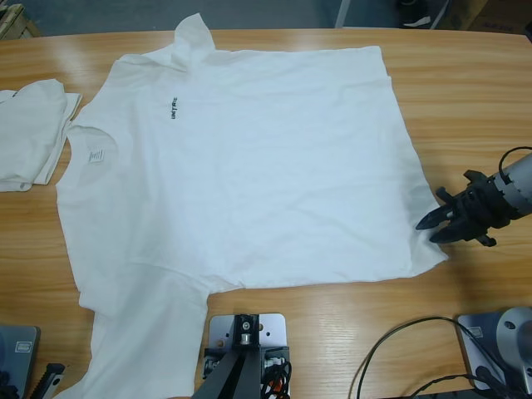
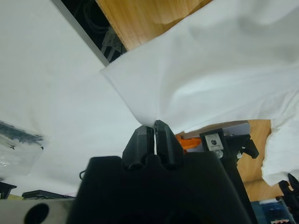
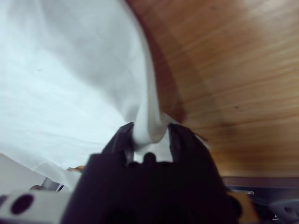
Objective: Fold clothes
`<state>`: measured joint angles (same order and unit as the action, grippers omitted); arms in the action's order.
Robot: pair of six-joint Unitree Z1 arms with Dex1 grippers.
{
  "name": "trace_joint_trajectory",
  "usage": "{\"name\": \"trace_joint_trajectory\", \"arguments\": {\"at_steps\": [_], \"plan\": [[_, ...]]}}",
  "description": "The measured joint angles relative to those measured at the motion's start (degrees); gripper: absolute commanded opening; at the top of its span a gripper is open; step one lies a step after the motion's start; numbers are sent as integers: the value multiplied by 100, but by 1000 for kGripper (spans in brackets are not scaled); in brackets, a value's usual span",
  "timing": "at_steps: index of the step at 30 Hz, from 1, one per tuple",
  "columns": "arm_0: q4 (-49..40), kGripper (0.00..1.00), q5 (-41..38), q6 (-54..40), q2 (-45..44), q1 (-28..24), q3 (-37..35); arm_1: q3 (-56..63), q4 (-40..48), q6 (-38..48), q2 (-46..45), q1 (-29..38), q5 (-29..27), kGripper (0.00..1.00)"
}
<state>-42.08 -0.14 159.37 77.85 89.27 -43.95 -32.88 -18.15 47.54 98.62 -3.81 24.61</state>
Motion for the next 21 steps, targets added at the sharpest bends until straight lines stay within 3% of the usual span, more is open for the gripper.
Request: {"name": "trace_joint_trajectory", "arguments": {"at_steps": [11, 21], "plan": [[-3, 0, 569, 0, -155, -18, 85, 101, 163, -142, -51, 0, 285, 0], [-3, 0, 1007, -487, -520, -1163, 253, -522, -99, -156, -51, 0, 555, 0]]}}
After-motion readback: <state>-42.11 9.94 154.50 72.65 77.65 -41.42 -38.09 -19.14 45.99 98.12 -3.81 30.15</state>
